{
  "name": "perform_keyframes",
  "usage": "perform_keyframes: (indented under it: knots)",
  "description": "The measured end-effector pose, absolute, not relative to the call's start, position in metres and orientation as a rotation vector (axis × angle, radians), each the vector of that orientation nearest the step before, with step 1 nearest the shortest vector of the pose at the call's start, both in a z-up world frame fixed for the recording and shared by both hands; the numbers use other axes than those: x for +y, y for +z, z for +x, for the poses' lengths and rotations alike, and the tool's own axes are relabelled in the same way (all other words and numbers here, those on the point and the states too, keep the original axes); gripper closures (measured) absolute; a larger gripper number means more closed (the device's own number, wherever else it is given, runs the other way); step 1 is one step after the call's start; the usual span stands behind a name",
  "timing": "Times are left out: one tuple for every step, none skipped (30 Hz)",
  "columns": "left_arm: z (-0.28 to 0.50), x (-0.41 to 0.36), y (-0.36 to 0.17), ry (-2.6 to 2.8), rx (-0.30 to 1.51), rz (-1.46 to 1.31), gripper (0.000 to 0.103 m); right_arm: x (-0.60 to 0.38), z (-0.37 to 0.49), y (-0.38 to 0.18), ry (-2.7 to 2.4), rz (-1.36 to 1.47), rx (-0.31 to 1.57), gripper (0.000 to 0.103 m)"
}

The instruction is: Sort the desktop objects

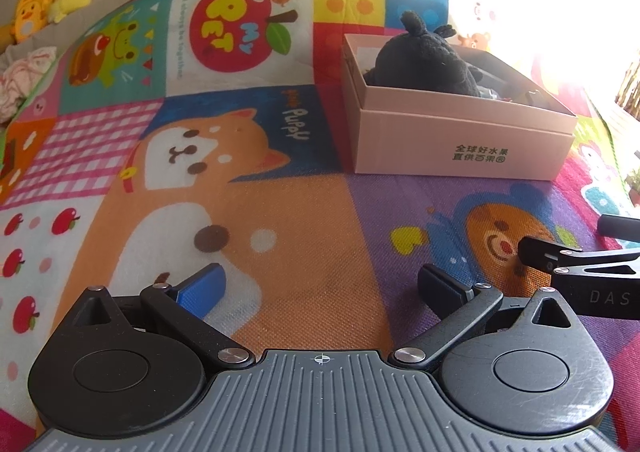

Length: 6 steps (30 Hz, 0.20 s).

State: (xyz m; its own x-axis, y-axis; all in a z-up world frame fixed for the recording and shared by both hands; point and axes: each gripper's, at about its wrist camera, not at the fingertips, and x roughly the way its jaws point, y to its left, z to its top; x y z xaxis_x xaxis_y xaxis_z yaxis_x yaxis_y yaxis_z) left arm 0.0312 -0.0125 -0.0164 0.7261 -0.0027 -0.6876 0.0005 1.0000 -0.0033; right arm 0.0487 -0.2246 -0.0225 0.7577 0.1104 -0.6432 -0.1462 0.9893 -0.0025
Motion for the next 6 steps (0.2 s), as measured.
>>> perform_keyframes:
  knots:
    - [0.0302,-0.0105,-0.0160,-0.008,0.753,-0.016,0.000,-0.2246,0.0487,-0.0225,0.140,-0.053,0.697,0.000]
    - [0.0302,-0.0095,-0.0157,-0.015,0.756,-0.016,0.000,-0.2246,0.0487,-0.0224,0.140,-0.053,0.697,0.000]
    - [0.0299,-0.0086,-0.0156,-0.020,0.754,-0.019,0.000,-0.2247,0.0487,-0.0224,0.140,-0.053,0.697,0.000]
    - [0.0297,-0.0073,-0.0154,-0.023,0.752,-0.026,0.000,-0.2248,0.0486,-0.0224,0.140,-0.053,0.697,0.000]
    - [0.0299,-0.0073,-0.0152,-0.024,0.754,-0.025,0.000,-0.2246,0.0488,-0.0225,0.140,-0.053,0.697,0.000]
    - [0.0303,-0.0081,-0.0151,-0.024,0.758,-0.018,0.000,-0.2246,0.0488,-0.0224,0.140,-0.053,0.697,0.000]
